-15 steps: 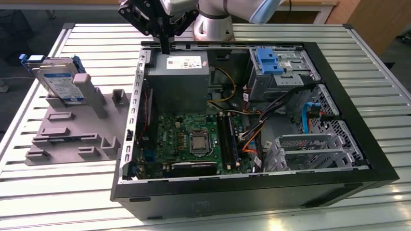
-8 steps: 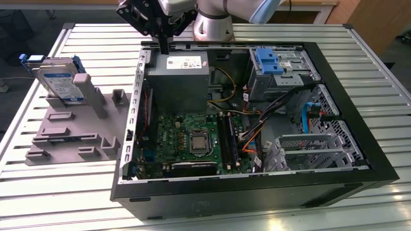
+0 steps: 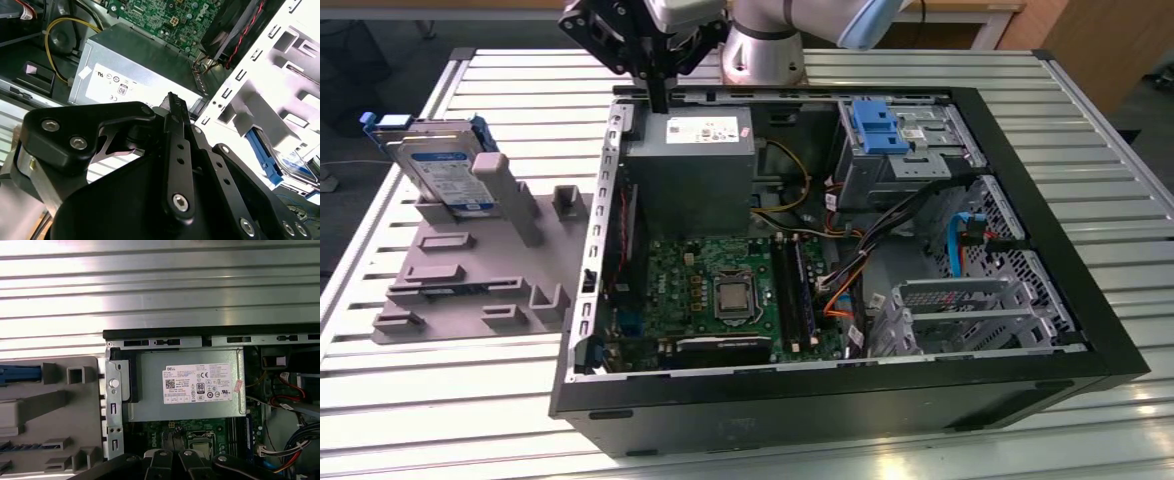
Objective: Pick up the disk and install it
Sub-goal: 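Reach for the disk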
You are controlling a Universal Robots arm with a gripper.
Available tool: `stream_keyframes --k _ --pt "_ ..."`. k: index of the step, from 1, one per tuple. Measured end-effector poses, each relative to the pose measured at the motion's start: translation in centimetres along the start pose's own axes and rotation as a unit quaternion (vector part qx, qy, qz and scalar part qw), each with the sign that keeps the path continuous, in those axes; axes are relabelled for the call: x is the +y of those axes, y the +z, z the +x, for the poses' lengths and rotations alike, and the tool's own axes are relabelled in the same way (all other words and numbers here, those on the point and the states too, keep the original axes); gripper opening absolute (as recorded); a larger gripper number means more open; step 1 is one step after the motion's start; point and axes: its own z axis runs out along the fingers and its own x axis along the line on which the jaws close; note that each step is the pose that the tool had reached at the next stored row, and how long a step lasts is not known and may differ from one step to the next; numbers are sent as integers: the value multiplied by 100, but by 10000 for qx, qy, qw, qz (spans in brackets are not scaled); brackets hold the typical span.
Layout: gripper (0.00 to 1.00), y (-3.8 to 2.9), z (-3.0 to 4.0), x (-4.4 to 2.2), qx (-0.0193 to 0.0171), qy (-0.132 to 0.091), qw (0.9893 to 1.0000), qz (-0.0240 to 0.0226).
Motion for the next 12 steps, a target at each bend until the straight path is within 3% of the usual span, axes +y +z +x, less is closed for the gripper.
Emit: stream_keyframes --k 12 --pt "11 3 31 -2 0 0 10000 0"
